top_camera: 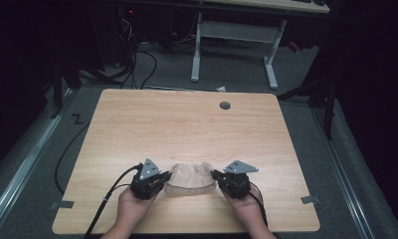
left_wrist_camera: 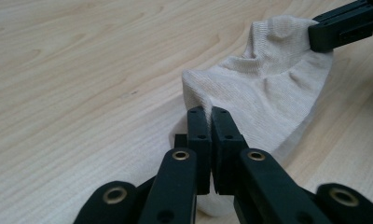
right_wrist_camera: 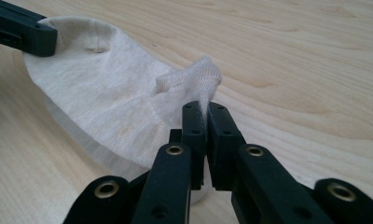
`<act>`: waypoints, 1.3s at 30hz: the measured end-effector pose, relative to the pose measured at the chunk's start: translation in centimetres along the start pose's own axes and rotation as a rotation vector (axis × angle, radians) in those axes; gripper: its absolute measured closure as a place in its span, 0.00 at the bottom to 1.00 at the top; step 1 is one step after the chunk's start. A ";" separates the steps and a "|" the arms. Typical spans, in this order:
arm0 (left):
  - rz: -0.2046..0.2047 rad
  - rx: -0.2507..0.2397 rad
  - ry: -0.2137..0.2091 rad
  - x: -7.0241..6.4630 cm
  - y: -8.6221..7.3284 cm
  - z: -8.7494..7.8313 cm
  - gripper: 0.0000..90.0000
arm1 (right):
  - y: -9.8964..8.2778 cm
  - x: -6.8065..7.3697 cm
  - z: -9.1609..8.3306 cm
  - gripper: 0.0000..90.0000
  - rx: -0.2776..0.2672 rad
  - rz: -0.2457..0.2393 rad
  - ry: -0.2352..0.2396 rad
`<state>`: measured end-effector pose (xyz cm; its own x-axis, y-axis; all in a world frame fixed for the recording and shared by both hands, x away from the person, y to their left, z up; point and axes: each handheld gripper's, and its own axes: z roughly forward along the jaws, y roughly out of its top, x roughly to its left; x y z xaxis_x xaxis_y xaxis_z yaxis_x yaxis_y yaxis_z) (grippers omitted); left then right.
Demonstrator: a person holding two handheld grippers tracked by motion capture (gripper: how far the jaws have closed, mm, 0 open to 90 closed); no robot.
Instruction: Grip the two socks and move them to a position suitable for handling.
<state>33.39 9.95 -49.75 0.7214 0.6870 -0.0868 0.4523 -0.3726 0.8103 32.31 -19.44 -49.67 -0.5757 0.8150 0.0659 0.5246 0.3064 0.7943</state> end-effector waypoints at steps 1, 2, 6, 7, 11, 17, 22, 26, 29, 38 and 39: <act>-0.003 0.001 -0.005 -0.1 -0.1 0.0 0.98 | -0.2 0.1 -0.1 0.96 0.002 0.003 0.004; 0.000 0.003 -0.005 -0.2 -0.3 0.0 0.98 | -0.3 0.2 -0.1 0.96 0.004 0.001 0.003; -0.002 0.012 -0.010 -0.4 -0.8 0.0 0.98 | -0.8 0.3 -0.2 0.96 0.006 0.008 0.007; -0.001 0.015 -0.012 -0.4 -0.9 0.0 0.98 | -0.9 0.2 -0.1 0.96 0.008 0.016 0.009; 0.004 0.023 -0.006 -0.4 -1.2 0.0 0.98 | -1.3 0.1 0.1 0.96 0.019 0.019 0.011; -0.005 0.052 -0.002 0.0 -2.0 0.7 0.97 | -1.7 -0.1 0.7 0.96 0.043 0.019 0.008; 0.018 0.072 0.012 0.1 -2.4 1.0 0.97 | -2.1 -0.1 1.2 0.96 0.073 0.016 -0.006; 0.029 0.082 0.028 0.1 -2.6 1.3 0.97 | -2.1 0.0 1.4 0.96 0.091 0.005 -0.025; 0.026 0.092 0.037 0.4 -2.9 1.4 0.97 | -2.2 -0.1 1.6 0.96 0.101 0.001 -0.031; 0.011 0.076 0.073 0.8 -2.9 1.0 0.79 | -2.1 0.0 1.9 0.91 0.113 -0.011 -0.045; 0.009 0.068 0.079 0.8 -2.8 1.0 0.76 | -2.1 0.0 1.9 0.90 0.111 -0.007 -0.046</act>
<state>33.20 10.97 -52.68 0.6834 0.7293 -0.0318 0.4826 -0.4186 0.7693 32.38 -19.20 -52.47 -0.5517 0.8335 0.0312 0.5886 0.3625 0.7226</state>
